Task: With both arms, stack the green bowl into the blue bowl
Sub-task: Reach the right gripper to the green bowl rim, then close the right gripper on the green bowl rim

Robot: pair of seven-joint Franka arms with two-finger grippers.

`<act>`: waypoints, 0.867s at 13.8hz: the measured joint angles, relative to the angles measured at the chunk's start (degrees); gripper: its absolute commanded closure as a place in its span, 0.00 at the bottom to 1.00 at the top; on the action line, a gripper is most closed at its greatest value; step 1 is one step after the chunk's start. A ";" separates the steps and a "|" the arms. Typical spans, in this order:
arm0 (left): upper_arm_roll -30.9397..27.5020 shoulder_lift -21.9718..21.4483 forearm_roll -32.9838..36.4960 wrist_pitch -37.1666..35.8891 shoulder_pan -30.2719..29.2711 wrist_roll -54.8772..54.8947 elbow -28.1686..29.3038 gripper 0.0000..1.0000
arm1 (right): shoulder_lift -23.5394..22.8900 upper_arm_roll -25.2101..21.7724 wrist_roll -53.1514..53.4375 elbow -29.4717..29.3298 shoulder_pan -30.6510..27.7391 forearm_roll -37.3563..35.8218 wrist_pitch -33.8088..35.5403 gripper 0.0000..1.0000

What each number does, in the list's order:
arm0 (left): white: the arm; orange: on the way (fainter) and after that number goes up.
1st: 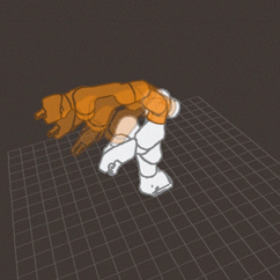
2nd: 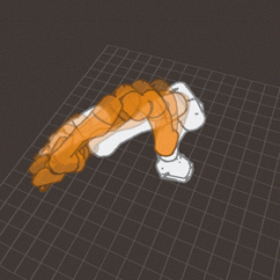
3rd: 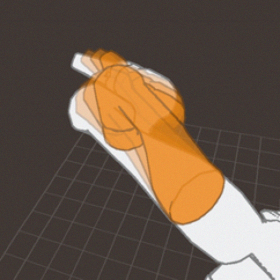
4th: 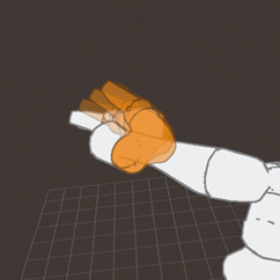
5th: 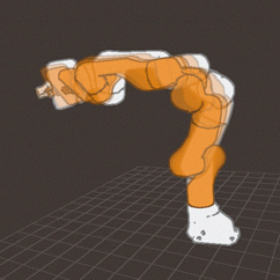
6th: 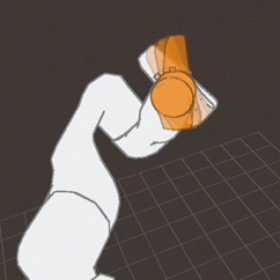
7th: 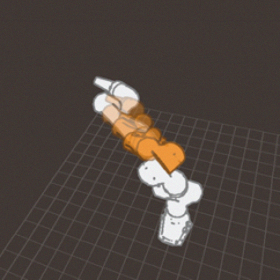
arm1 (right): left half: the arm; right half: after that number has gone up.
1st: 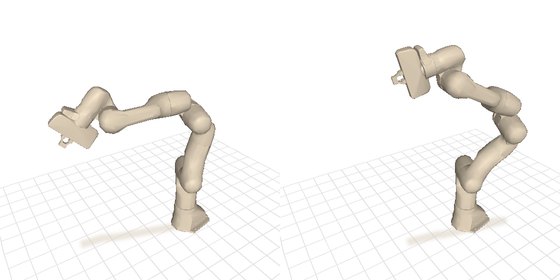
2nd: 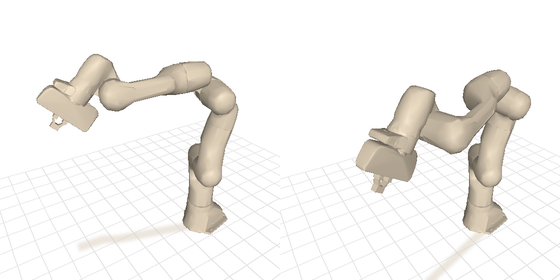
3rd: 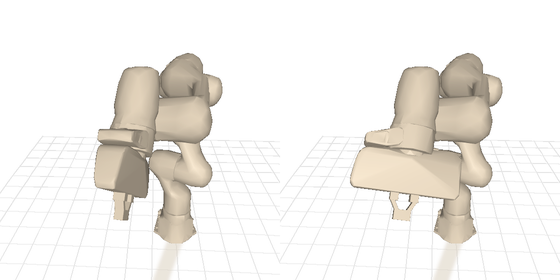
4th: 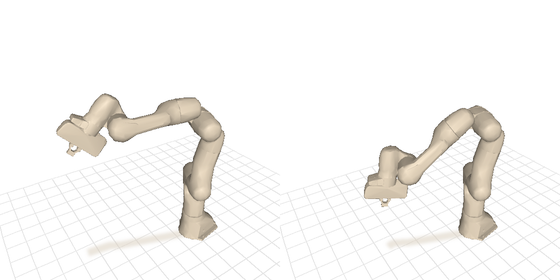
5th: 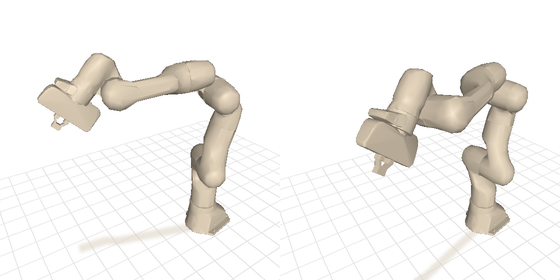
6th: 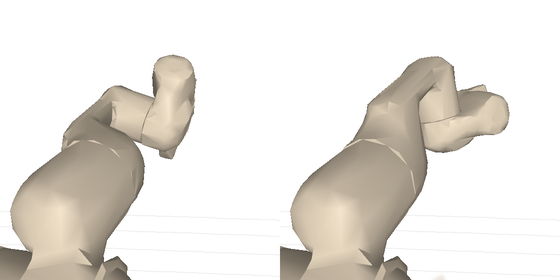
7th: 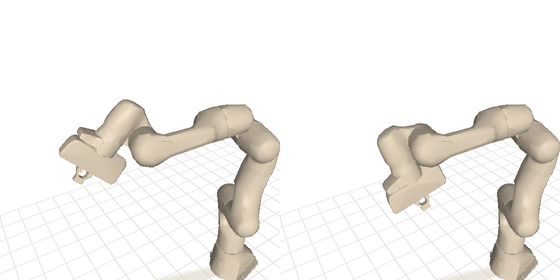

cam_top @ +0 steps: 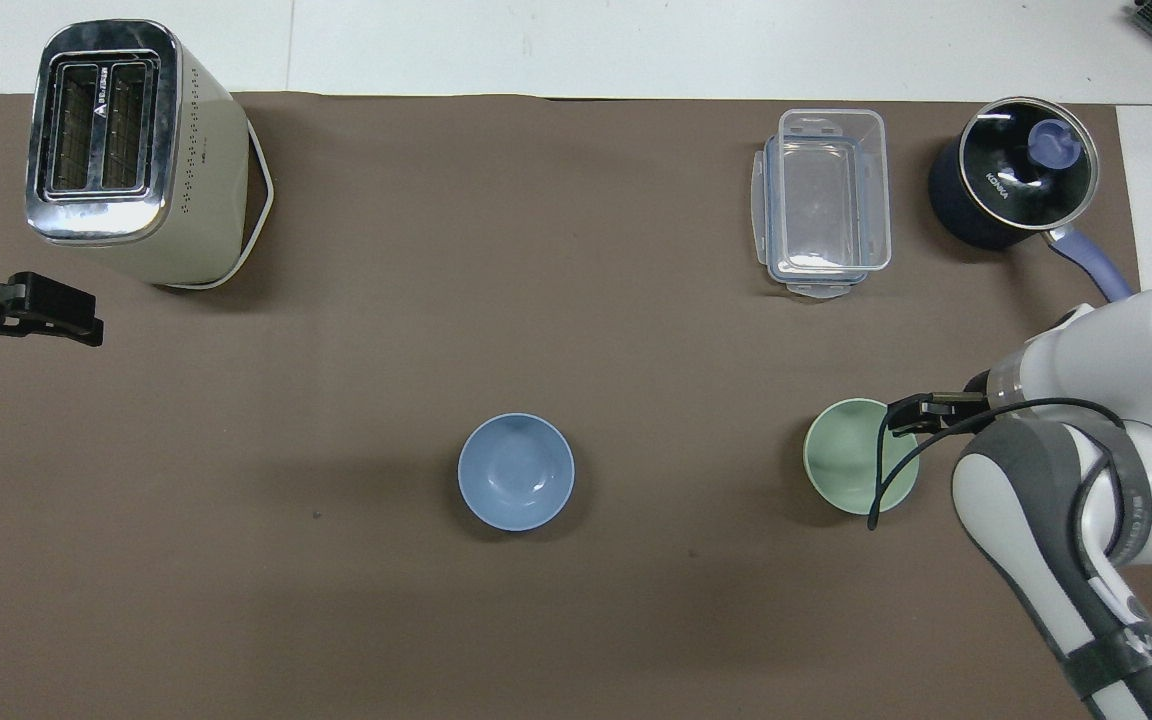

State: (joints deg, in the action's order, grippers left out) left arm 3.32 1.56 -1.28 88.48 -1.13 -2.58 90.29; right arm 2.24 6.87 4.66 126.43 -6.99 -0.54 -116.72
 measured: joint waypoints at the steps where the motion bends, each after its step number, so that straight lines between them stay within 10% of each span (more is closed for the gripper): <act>1: 0.01 0.00 0.00 -0.01 0.00 0.00 0.00 0.00 | -0.60 -0.08 -1.22 0.78 -0.16 0.01 -1.27 0.00; 10: 0.00 0.00 0.00 -0.08 0.00 0.00 0.00 0.00 | -3.48 -0.21 -2.72 6.19 -0.20 0.06 -9.30 0.00; 12: 0.00 0.00 0.00 -0.09 0.00 0.00 0.00 0.00 | -3.49 -0.21 -2.72 6.19 -0.20 0.06 -9.30 0.17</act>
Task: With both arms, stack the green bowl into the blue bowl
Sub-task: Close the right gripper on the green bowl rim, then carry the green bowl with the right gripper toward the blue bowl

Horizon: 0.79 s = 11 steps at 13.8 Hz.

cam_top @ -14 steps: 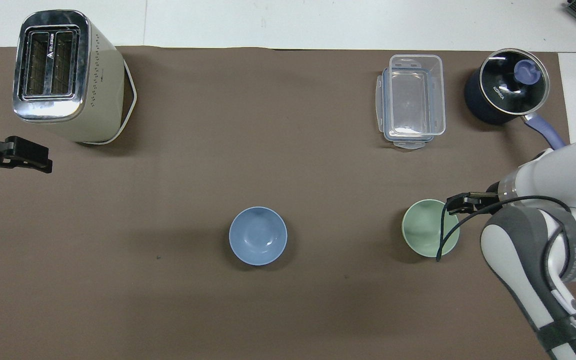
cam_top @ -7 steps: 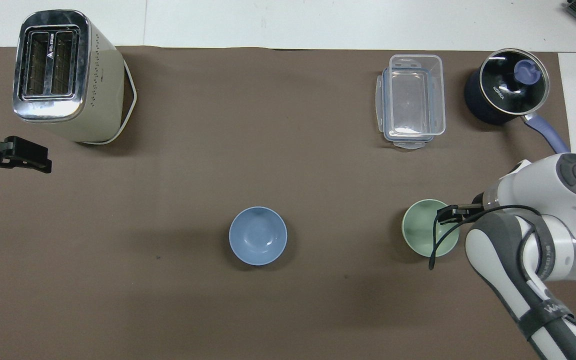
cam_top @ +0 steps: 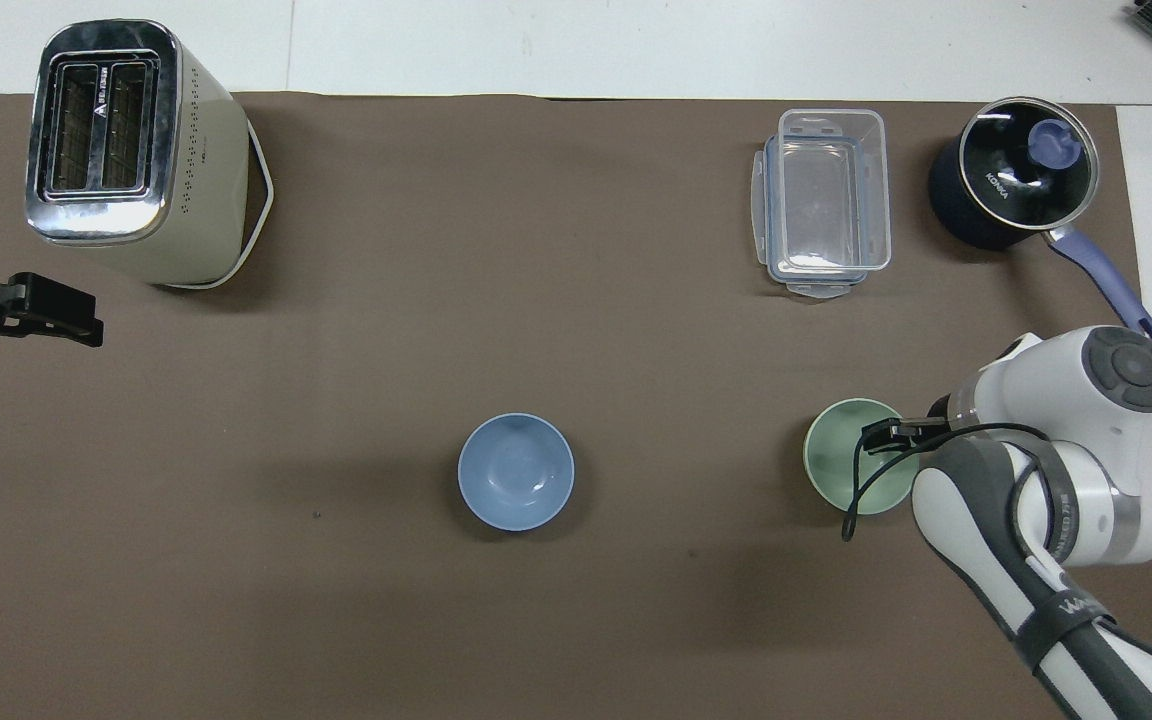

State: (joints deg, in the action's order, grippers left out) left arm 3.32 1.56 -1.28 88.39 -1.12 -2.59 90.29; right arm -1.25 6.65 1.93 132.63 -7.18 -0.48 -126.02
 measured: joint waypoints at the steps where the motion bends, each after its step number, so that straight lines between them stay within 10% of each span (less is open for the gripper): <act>1: 0.00 0.00 0.00 0.00 0.00 0.00 0.00 0.00 | 0.00 0.00 0.00 0.00 0.00 0.00 0.00 0.25; 4: 0.00 0.00 0.00 -0.02 0.00 0.00 0.00 0.00 | 0.00 0.00 -0.06 0.05 0.00 0.01 0.00 0.95; 11: 0.00 0.00 0.00 -0.04 0.00 0.00 0.00 0.00 | 0.26 0.00 -2.63 -0.86 -0.67 1.45 2.28 1.00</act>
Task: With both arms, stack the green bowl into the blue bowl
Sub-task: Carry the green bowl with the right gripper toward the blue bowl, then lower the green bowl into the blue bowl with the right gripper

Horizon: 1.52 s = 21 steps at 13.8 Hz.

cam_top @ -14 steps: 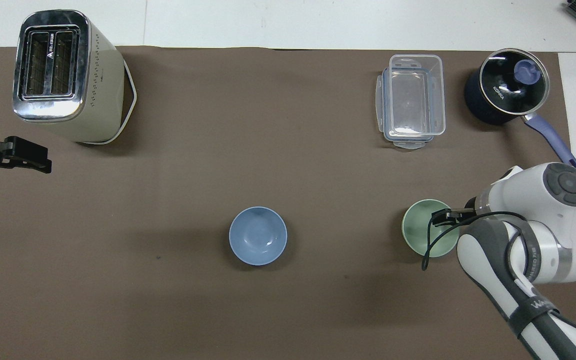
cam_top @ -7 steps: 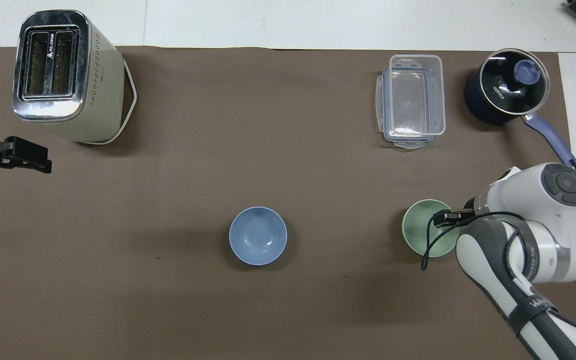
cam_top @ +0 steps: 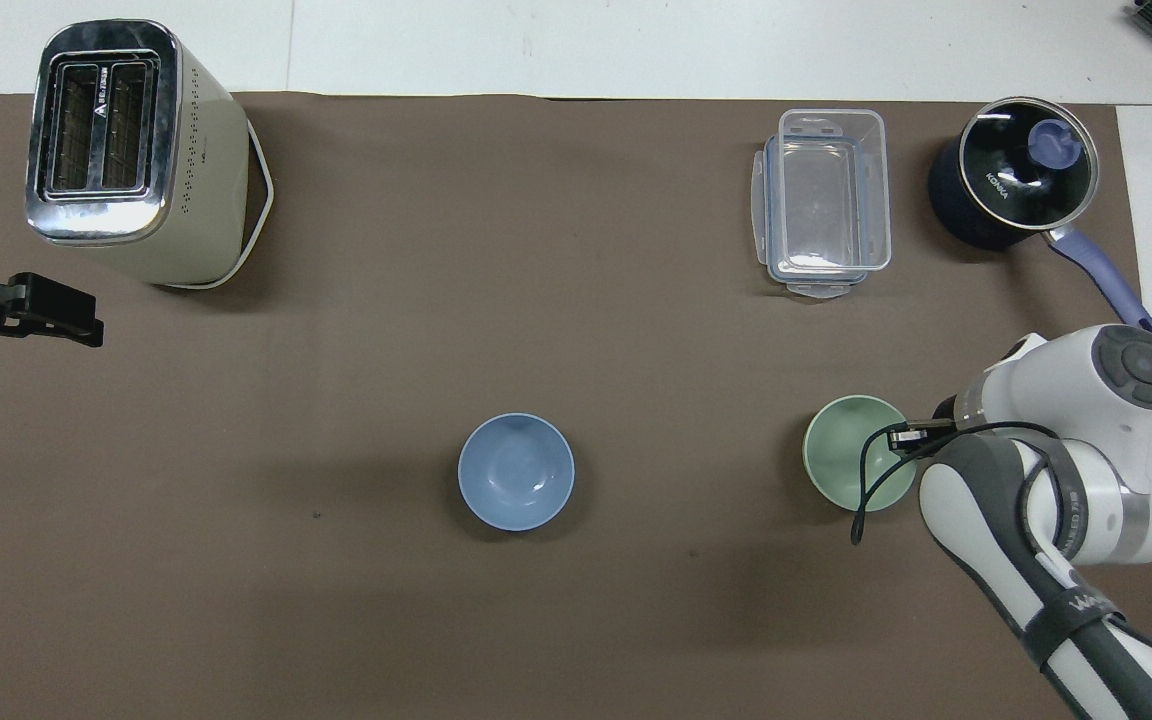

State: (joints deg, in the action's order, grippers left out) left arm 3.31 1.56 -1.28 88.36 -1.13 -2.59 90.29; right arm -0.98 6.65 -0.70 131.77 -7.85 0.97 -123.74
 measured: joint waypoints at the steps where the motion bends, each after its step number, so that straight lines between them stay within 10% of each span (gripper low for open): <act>1: 0.00 0.00 0.00 0.00 0.00 0.00 0.00 0.00 | 0.39 0.03 -0.14 -0.76 0.03 0.71 1.46 1.00; 9: 0.00 0.00 0.00 -0.01 0.00 0.00 0.00 0.00 | 5.73 1.10 0.25 -4.85 8.72 10.82 10.02 1.00; 21: 0.00 0.00 0.00 -0.03 0.00 0.00 0.00 0.00 | 1.20 1.46 25.29 -9.38 30.82 12.00 0.72 1.00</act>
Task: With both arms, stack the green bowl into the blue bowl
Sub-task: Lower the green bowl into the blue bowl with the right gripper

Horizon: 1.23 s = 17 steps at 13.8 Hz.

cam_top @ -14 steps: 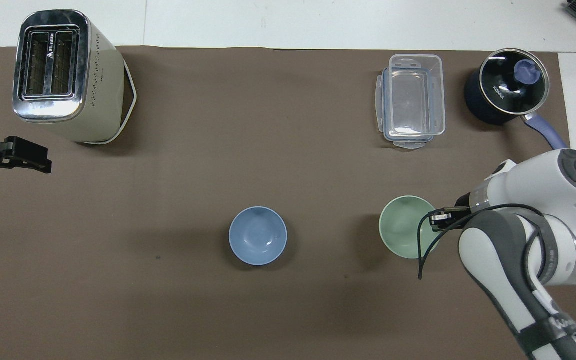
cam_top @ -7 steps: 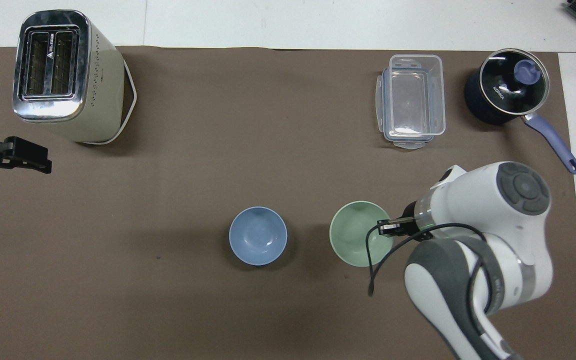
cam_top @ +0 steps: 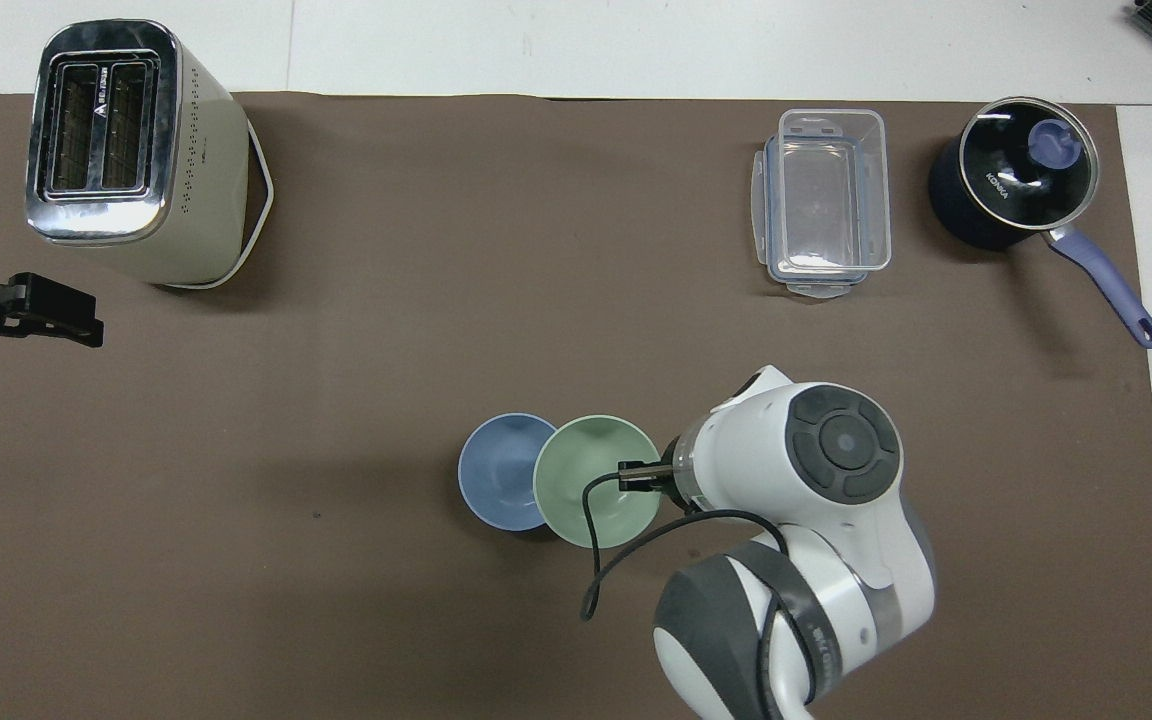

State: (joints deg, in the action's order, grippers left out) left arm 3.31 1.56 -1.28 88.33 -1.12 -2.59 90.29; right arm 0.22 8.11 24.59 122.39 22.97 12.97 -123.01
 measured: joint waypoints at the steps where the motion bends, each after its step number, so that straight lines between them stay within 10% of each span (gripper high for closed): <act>1: 0.00 0.00 0.00 0.00 0.00 0.00 0.00 0.00 | -1.54 0.01 2.01 -1.28 1.33 0.00 -0.67 1.00; 17: 0.00 0.00 0.00 -0.01 0.00 0.00 0.00 0.00 | -8.36 -0.27 10.83 -2.48 7.46 0.01 -8.48 1.00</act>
State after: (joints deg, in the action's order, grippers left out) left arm 3.31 1.56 -1.28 88.32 -1.12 -2.59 90.29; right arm -8.14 7.84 35.42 119.91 30.43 12.98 -131.49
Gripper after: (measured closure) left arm 0.000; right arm 0.956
